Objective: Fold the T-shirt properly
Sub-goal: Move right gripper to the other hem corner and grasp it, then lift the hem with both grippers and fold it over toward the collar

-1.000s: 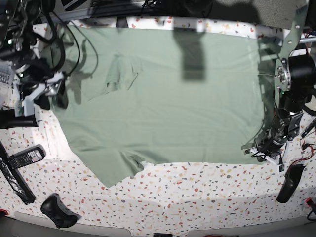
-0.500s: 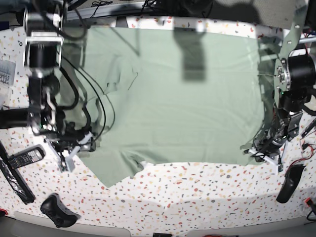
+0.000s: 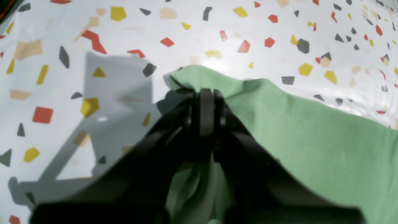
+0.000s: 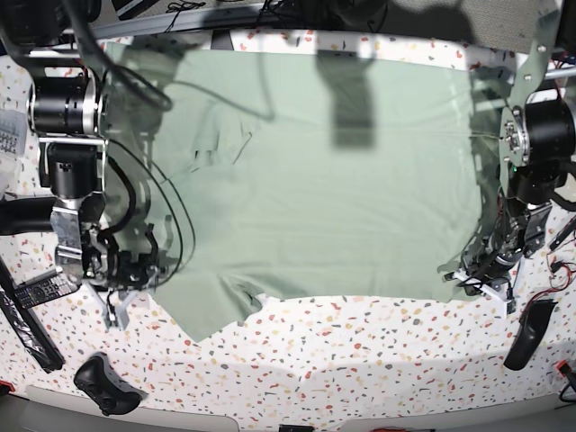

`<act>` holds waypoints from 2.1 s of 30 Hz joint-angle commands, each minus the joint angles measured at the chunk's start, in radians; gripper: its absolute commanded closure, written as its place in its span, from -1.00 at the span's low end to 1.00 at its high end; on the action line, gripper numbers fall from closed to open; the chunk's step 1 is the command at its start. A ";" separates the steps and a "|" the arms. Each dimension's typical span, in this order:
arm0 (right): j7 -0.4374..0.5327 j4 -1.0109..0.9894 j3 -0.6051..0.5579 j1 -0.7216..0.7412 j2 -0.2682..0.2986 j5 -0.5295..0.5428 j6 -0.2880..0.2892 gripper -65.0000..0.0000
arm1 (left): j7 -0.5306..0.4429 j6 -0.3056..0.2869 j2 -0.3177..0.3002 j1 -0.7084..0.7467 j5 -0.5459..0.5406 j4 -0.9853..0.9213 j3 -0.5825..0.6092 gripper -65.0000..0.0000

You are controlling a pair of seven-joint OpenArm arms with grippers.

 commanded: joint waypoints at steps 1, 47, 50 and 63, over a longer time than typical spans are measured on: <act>0.026 0.002 0.005 0.037 0.012 -0.006 -0.006 0.03 | 0.037 -0.001 -0.003 -0.019 0.008 0.003 0.000 1.00; -0.176 0.809 0.140 -0.426 -0.002 0.162 0.225 1.00 | 0.442 -0.008 -0.151 0.457 -0.315 1.027 0.000 1.00; -0.190 0.923 0.201 -0.502 -0.002 0.163 0.225 1.00 | 0.484 -0.008 -0.183 0.530 -0.358 1.165 0.000 1.00; -0.254 1.143 0.436 -0.702 -0.002 0.163 0.307 1.00 | 0.617 -0.008 -0.233 0.722 -0.358 1.424 -0.056 1.00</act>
